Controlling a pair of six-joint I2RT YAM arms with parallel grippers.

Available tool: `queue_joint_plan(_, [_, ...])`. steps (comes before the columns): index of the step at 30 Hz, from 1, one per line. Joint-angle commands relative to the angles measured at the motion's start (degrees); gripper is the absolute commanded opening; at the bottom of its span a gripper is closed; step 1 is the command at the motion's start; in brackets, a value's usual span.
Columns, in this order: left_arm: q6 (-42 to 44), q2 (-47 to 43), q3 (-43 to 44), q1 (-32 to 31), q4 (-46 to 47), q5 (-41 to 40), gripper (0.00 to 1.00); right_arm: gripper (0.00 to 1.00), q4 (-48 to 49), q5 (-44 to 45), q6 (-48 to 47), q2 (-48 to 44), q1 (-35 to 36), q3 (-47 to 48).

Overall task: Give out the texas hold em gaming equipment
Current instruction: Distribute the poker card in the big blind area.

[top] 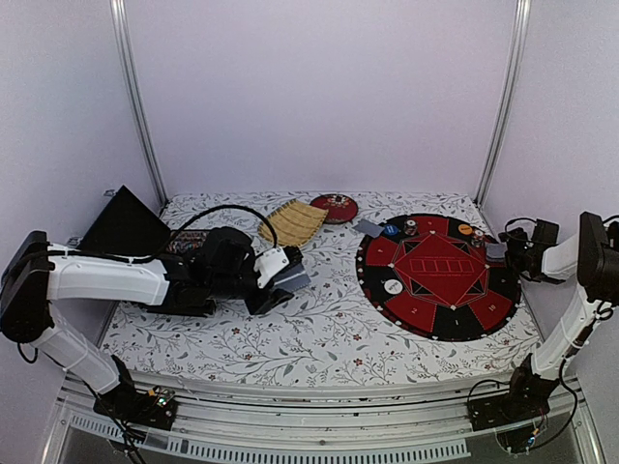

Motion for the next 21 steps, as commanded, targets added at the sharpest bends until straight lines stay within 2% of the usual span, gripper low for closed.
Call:
queue_joint_plan(1, [-0.21, -2.44, -1.31, 0.74, 0.75, -0.52, 0.55, 0.76, -1.17, -2.31, -0.48, 0.82, -0.32, 1.4])
queue_joint_plan(6, [-0.43, -3.79, -2.26, 0.76, 0.66, -0.89, 0.55, 0.77, -1.2, -3.75, -0.66, 2.93, -0.38, 2.86])
queue_joint_plan(15, [-0.64, -4.58, -2.82, 0.74, 0.53, -1.31, 0.55, 0.79, -2.12, -0.78, -0.12, 1.79, -1.11, 1.72])
queue_joint_plan(21, [-0.57, -4.49, -2.86, 0.72, 0.64, -1.27, 0.55, 0.85, -4.89, 0.15, -3.04, -0.41, -1.15, 1.79])
